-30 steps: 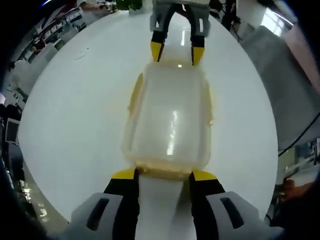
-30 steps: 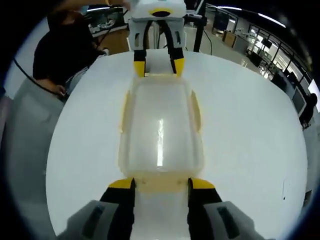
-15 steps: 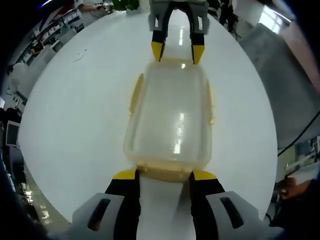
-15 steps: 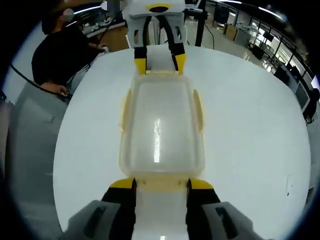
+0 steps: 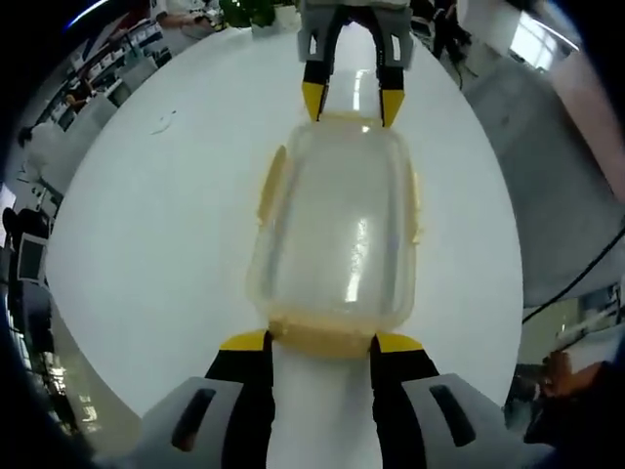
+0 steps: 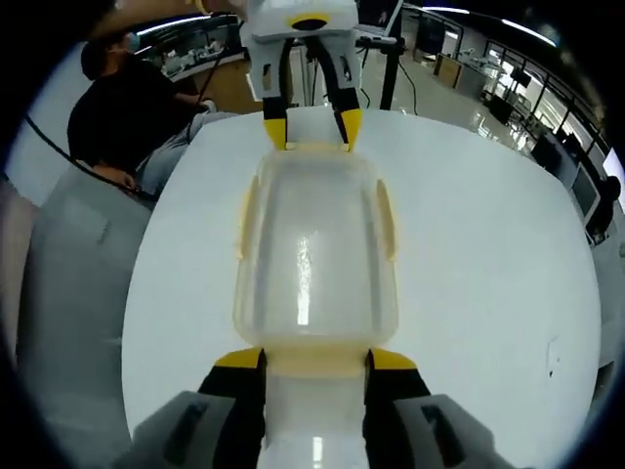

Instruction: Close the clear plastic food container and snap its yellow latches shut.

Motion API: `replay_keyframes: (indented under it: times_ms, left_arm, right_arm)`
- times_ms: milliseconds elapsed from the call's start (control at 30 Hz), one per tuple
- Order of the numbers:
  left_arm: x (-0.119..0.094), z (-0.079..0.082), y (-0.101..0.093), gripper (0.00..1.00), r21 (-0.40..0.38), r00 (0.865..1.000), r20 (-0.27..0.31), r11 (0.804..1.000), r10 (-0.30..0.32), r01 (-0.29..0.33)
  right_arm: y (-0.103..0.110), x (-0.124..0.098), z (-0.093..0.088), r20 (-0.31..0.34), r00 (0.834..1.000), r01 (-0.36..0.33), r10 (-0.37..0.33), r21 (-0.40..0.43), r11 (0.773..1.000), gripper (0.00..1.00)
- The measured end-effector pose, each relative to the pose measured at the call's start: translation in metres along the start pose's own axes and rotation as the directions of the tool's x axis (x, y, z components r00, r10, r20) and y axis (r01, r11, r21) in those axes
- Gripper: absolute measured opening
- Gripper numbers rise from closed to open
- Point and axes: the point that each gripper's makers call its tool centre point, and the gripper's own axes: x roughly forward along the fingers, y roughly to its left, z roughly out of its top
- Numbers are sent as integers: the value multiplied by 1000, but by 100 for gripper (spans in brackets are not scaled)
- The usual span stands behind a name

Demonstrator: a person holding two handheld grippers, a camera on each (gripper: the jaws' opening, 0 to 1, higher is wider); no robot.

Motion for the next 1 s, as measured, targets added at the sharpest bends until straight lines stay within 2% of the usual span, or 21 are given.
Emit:
replay_keyframes:
  times_ms: [200,433,667,900,1000]
  left_arm:
    - [-10,6,-3,36,9,1000,3,1000,12,-12]
    - [-21,21,-11,36,9,1000,11,1000,25,-25]
    - [-22,34,-13,36,34,999,9,998,53,-54]
    - [-19,43,-8,36,34,999,16,998,50,-50]
    - [-16,50,-6,36,3,999,25,999,43,-43]
  right_arm:
    - [5,-11,2,2,1000,5,-5,-12,1000,36]
    - [7,-26,-2,6,1000,11,-11,-21,1000,36]
    - [10,-37,-9,-10,1000,15,-15,-23,1000,36]
    - [8,-46,-19,-18,1000,17,-18,-25,1000,36]
    - [5,-50,-25,-26,999,29,-29,-29,999,36]
